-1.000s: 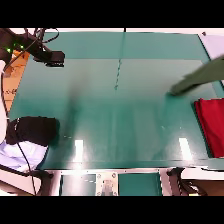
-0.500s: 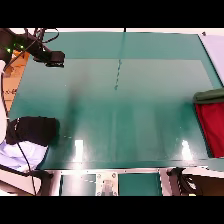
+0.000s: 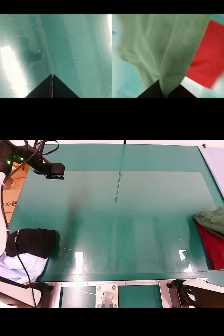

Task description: Fold the shirts.

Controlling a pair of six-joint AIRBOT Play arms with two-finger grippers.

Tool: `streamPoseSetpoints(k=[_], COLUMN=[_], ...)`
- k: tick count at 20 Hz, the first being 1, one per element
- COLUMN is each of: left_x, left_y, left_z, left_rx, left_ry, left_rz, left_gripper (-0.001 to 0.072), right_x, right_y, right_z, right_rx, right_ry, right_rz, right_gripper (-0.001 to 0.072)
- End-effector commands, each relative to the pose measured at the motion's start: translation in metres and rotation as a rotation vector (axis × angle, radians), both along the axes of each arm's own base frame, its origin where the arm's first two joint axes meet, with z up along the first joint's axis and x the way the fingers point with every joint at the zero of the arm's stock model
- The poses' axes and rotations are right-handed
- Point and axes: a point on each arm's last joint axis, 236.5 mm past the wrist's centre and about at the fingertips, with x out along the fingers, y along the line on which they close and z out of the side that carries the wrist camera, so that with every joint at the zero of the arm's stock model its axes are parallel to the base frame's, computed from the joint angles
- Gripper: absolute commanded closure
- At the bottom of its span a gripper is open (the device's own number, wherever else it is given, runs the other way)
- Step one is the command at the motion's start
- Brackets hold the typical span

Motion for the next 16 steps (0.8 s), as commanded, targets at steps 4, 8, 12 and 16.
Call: streamPoseSetpoints(k=[4,8,12,16], left_x=[0.000,0.001,0.002,-0.010], left_y=[0.000,0.000,-0.006,-0.008], left_z=[0.000,0.000,0.004,0.018], left_rx=[-0.001,-0.002,-0.028,-0.048], left_ry=[0.000,-0.003,-0.012,0.017], left_rz=[0.000,0.001,-0.003,0.016], left_gripper=[0.0681,0.0681,0.0682,0.0683], right_x=[-0.085,-0.105,-0.004,0.098], right_y=[0.030,0.049,0.050,0.085], right_z=[-0.087,-0.094,-0.056,-0.030], right_rx=[0.138,0.247,0.234,0.103], right_ry=[0.291,0.337,-0.018,-0.144], right_rz=[-0.090,-0.134,-0.009,0.310], right_gripper=[0.0529,0.0144,0.0693,0.0696])
